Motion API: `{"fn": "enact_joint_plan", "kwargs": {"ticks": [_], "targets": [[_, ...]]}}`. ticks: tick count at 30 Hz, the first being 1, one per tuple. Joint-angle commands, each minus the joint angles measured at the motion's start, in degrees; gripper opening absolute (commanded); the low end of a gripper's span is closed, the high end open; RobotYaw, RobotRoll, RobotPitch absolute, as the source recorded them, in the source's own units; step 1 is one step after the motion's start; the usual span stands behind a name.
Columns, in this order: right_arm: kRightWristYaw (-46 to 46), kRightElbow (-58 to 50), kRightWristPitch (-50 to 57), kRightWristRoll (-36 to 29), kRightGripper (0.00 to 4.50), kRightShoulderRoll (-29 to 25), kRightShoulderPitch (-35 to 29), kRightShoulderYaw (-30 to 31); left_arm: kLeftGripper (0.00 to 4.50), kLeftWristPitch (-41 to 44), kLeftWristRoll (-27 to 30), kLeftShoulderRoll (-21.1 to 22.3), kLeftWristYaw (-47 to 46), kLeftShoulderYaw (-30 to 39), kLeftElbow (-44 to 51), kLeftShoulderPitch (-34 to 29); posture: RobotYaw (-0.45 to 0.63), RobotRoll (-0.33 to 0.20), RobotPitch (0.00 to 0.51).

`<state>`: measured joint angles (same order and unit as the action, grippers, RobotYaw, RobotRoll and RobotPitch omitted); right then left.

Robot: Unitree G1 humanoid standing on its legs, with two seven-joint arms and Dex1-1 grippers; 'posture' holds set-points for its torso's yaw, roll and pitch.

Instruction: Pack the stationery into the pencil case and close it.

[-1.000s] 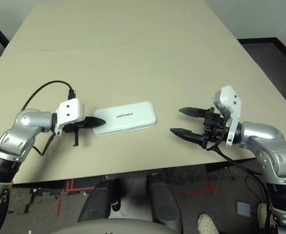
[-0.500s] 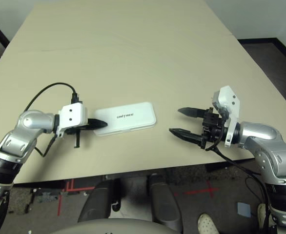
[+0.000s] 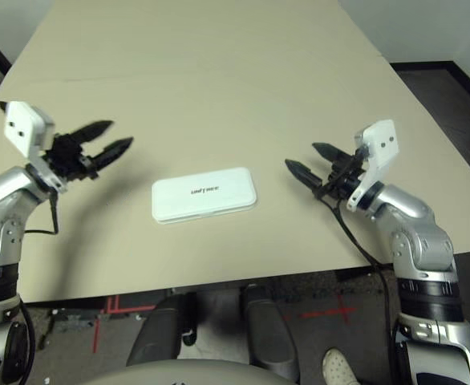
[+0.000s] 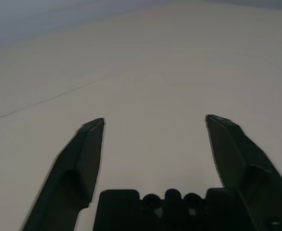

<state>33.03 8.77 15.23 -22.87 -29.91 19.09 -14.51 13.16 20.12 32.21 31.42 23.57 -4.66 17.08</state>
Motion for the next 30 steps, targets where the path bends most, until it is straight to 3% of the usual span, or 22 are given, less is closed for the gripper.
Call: {"fn": "enact_joint_plan", "kwargs": {"ticks": [1, 6, 13, 20, 30], "targets": [[-3.28, 6.63, -5.61, 2.79, 4.5, 0.85, 1.31, -1.83, 4.48, -5.88, -2.15, -0.35, -4.66, 3.68, -7.76, -1.85, -0.1, 0.0, 0.18], [-7.43, 14.03, -11.66, 4.96, 4.5, 1.11, 4.03, -3.5, 4.48, -11.3, -2.54, 0.35, -6.36, 5.09, -15.86, -2.1, -0.09, 0.0, 0.173], [-10.19, 19.36, -16.64, 5.91, 4.5, 1.17, 5.63, -4.27, 4.48, -18.98, -2.92, 2.53, -6.82, 5.01, -28.34, 2.91, -0.1, 0.0, 0.164], [-12.26, 23.25, -18.98, 6.24, 4.5, 0.4, 6.75, -5.58, 4.48, -19.89, -2.27, 2.17, -6.29, 3.78, -29.57, 5.83, -0.11, 0.0, 0.167], [-13.85, 24.35, -20.93, 6.38, 4.5, 0.77, 8.38, -5.63, 4.48, -18.16, -1.51, 1.65, -6.73, 3.23, -25.5, 4.81, -0.1, 0.0, 0.185]]}}
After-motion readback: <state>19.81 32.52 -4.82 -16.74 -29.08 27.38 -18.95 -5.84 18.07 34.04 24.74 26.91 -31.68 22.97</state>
